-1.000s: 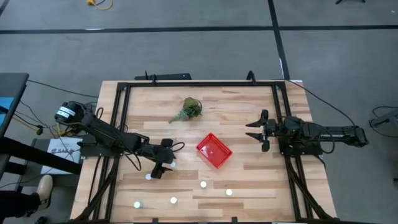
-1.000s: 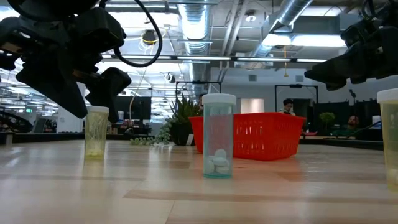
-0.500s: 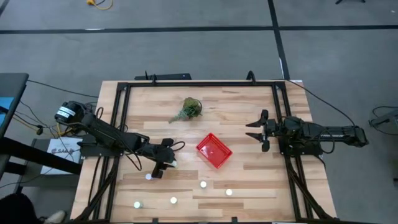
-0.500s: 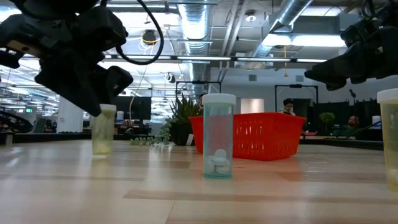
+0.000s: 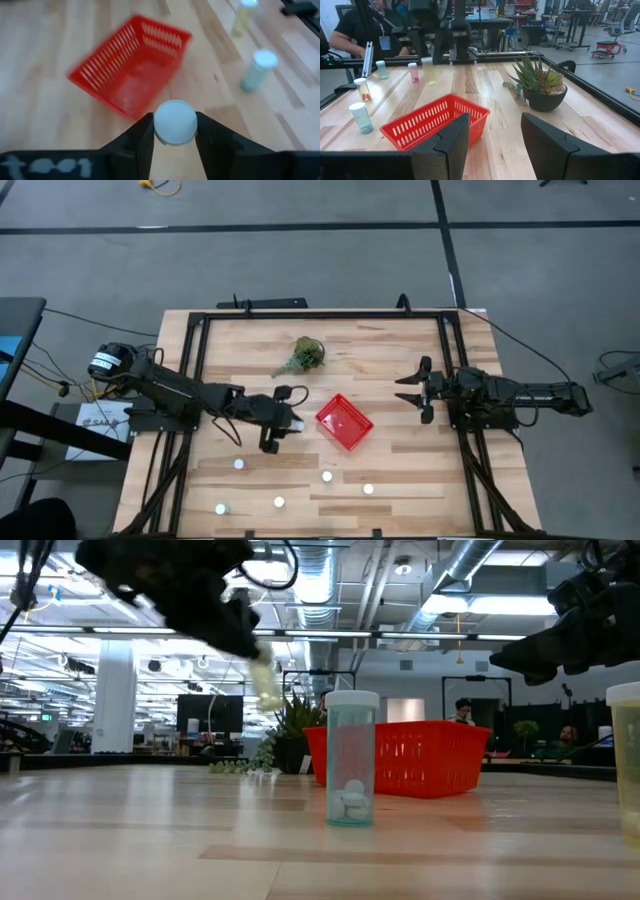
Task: Pick and place pill bottles into a basket
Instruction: Put the top left yellow pill bottle into the red bin
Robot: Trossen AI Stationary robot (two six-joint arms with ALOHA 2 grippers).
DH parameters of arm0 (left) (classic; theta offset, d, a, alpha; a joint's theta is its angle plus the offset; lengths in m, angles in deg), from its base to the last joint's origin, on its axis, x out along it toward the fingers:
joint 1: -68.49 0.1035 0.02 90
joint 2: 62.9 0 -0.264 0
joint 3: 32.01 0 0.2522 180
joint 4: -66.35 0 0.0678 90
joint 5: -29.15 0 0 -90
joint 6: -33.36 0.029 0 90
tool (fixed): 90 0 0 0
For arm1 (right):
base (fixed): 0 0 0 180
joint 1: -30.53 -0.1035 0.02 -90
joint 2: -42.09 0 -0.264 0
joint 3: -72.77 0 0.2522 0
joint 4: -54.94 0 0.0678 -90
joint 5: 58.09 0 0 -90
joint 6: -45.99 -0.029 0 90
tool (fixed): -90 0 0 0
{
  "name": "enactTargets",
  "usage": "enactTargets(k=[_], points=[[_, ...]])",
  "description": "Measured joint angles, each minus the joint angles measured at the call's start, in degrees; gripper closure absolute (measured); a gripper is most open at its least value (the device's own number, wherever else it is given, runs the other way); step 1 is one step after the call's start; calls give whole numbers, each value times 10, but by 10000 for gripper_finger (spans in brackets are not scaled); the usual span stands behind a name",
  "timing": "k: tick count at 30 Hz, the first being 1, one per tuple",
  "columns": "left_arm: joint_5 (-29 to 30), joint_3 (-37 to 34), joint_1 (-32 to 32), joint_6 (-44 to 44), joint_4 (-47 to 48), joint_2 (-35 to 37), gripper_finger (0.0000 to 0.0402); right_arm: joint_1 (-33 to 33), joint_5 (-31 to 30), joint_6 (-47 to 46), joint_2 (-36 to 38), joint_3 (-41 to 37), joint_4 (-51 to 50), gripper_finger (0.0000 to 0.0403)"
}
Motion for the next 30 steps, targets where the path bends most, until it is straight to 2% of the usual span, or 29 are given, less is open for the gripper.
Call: enactTargets(k=[7, 12, 19, 30], points=[[-15, 37, 55, 58, -27, -5, 286, 0, 0, 0, 0, 0, 0, 230], [-42, 60, 82, 63, -23, -60, 285, 0, 0, 0, 0, 0, 0, 230], [-83, 113, 86, 64, 0, -137, 285, 0, 0, 0, 0, 0, 0, 230], [-85, 120, 86, 73, 14, -150, 285, 0, 0, 0, 0, 0, 0, 230]])
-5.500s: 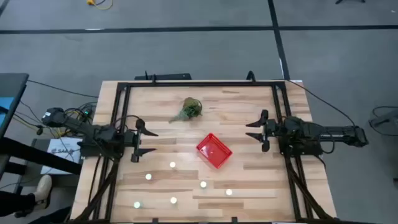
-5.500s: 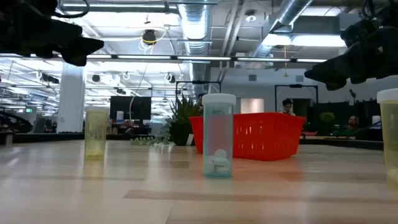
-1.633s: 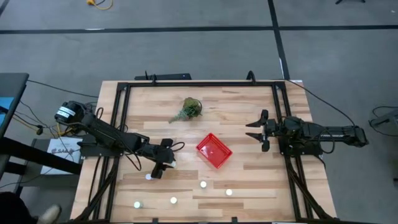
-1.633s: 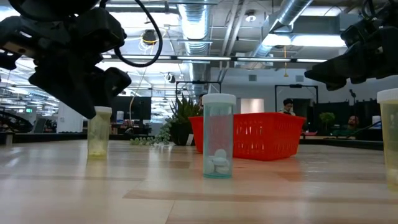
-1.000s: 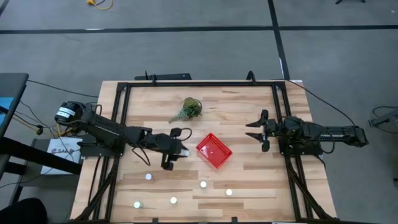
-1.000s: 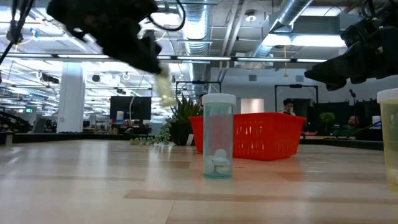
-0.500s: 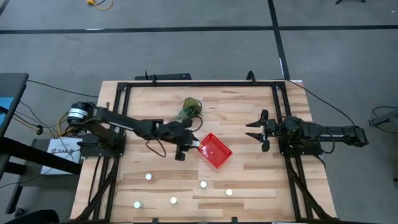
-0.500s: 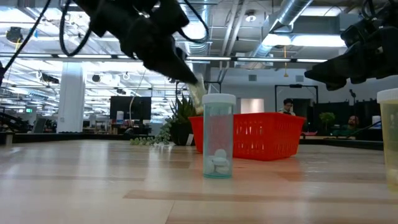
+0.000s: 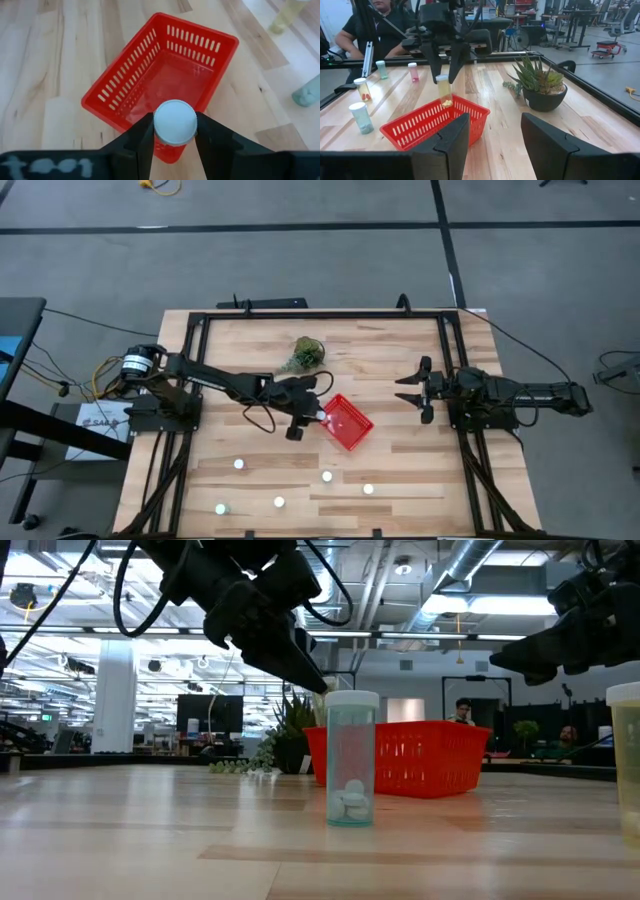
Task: Pick and place pill bottles into a basket
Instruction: Put the top left yellow pill bottle into the red bin
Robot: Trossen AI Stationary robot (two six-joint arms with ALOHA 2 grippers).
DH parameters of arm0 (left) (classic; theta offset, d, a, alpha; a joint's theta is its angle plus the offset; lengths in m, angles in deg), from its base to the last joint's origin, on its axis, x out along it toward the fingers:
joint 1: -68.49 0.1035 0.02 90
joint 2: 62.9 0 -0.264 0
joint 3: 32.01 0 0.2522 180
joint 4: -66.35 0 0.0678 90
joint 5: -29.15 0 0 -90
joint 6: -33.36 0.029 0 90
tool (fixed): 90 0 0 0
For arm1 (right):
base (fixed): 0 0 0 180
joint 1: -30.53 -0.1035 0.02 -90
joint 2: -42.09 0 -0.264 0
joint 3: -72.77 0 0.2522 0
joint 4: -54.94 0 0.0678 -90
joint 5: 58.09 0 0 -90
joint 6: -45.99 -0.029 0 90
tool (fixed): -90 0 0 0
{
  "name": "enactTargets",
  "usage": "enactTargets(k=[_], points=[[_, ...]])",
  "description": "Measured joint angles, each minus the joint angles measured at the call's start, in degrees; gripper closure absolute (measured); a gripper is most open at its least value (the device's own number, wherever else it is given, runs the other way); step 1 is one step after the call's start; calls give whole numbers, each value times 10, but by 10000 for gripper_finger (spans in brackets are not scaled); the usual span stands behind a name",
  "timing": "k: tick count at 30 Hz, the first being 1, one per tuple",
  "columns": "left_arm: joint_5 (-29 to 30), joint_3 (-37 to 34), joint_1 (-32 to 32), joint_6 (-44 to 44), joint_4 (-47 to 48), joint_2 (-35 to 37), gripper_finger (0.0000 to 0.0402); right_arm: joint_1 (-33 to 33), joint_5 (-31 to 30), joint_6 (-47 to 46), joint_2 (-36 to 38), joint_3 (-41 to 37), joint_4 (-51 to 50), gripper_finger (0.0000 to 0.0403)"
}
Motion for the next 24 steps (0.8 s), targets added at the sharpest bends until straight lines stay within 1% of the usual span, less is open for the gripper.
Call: enactTargets(k=[6, 8, 10, 12, 24], points=[[0, 2, 6, 9, -11, -9, 285, 0, 0, 0, 0, 0, 0, 230], [0, 6, 8, 9, 1, -12, 285, 0, 0, 0, 0, 0, 0, 230], [2, 25, 10, 13, -2, -29, 285, 0, 0, 0, 0, 0, 0, 230], [1, 40, 13, 14, 37, -36, 285, 0, 0, 0, 0, 0, 0, 230], [-3, 159, 18, 32, 137, -125, 285, 0, 0, 0, -12, 0, 0, 230]])
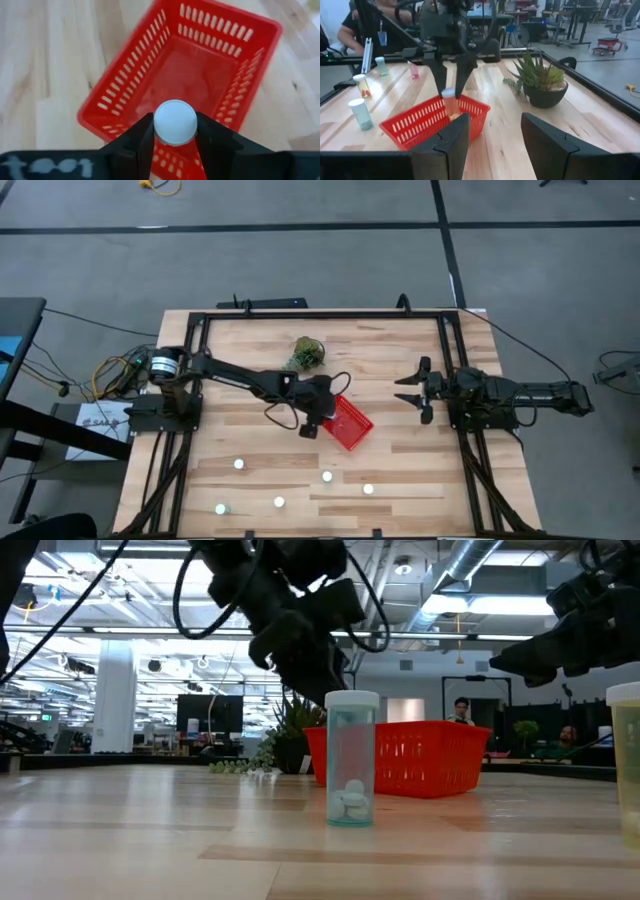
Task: Pick and place pill bottles into a basket
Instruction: Put the top left yellow pill bottle into the red bin, then put the right blue pill bottle into the red bin
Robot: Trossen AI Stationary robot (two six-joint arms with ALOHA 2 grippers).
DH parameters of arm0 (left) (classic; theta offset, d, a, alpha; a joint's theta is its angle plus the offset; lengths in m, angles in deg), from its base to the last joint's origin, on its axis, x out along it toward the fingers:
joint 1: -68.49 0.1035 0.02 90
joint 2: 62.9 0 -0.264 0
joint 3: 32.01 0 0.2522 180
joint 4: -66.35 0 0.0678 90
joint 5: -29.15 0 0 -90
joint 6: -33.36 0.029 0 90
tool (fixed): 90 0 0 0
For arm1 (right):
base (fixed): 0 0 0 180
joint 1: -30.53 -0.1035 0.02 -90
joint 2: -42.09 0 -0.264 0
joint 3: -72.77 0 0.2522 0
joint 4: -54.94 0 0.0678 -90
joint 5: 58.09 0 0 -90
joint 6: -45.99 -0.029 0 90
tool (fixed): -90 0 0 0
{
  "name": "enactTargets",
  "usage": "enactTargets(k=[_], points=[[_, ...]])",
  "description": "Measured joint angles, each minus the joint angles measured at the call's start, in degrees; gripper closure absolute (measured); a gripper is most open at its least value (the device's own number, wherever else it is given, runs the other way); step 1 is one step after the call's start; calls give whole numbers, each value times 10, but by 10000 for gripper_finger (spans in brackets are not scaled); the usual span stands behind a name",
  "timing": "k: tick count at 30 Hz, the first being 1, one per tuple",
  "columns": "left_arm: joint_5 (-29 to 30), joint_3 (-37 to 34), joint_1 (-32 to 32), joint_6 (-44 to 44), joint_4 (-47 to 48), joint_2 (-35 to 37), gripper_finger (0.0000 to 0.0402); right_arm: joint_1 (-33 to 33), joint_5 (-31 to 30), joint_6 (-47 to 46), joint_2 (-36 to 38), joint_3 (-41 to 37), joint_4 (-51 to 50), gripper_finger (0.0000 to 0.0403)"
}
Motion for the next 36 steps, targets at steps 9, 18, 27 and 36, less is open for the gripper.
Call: enactTargets(k=[9, 18, 27, 36], points=[[-15, 27, 0, 9, 18, -29, 279, 0, 0, 0, 0, 0, 0, 230], [-14, 27, 2, 9, 16, -29, 251, 0, 0, 0, 0, 0, 0, 230], [-16, 27, 12, 11, 32, -25, 197, 0, 0, 0, 0, 0, 0, 230], [-29, 27, 1, 12, 60, 48, 167, 0, 0, 0, 0, 0, 0, 230]])
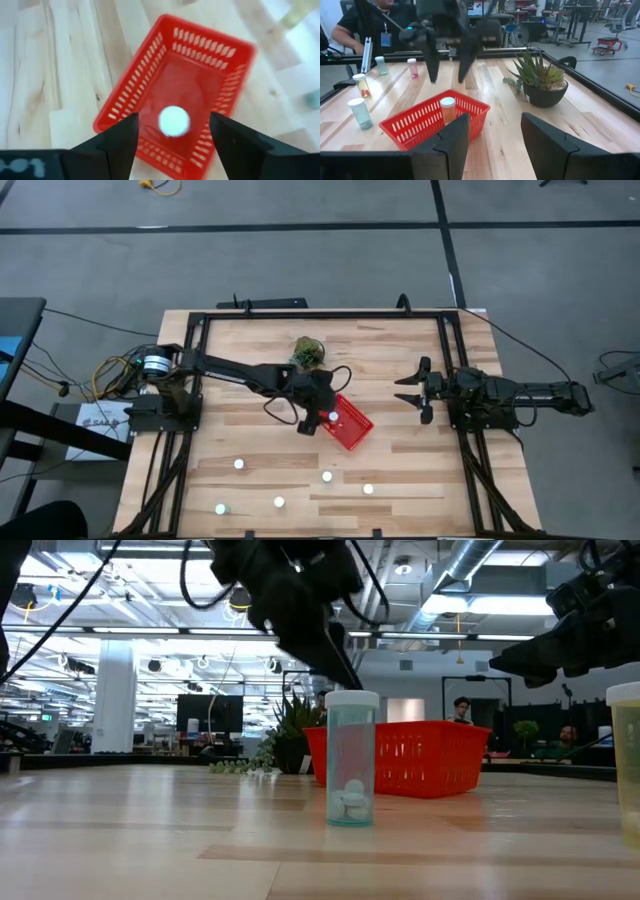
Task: Pick and place pill bottles into a basket
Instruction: Put the right blue pill bottle into the red bin
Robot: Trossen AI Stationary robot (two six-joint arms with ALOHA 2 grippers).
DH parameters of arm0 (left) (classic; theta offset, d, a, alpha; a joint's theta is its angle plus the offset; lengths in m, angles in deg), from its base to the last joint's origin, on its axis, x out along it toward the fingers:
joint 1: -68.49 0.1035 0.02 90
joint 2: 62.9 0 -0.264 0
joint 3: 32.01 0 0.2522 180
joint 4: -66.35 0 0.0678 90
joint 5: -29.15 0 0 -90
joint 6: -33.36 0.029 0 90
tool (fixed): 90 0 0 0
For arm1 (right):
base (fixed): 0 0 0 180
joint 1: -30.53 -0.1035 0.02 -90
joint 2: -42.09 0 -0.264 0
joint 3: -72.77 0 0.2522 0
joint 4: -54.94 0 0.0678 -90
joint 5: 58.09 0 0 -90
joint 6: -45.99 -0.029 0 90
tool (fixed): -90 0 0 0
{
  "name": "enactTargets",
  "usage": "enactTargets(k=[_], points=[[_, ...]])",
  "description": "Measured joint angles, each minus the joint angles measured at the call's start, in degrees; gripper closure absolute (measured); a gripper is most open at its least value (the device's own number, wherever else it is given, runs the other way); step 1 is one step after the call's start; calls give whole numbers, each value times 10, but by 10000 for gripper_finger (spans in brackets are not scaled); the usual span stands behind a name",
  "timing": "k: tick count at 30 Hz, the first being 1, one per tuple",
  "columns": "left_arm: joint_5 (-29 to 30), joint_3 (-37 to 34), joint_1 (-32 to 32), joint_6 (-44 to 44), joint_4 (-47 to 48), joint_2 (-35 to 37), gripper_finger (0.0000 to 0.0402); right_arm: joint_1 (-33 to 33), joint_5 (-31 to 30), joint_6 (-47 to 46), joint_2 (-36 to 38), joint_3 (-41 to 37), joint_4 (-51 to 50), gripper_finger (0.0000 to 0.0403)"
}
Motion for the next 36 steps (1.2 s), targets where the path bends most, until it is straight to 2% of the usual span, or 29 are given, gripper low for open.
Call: enactTargets(k=[5, 9, 17, 21, 28, 36], points=[[-13, 0, -54, -9, 27, 24, 163, 0, 0, 0, 0, 0, 0, 230], [22, 0, -117, -6, 68, 22, 163, 0, 0, 0, 0, 0, 0, 230], [63, 0, -194, -45, 61, 22, 163, 0, 0, 0, 0, 0, 0, 230], [80, 0, -209, -50, 31, 22, 163, 0, 0, 0, 0, 0, 0, 230], [71, -3, -212, -60, -9, 9, 163, 0, 0, 0, 0, 0, 0, 230], [52, -2, -212, -65, -35, -50, 163, 0, 0, 0, -4, 0, 2, 230]])
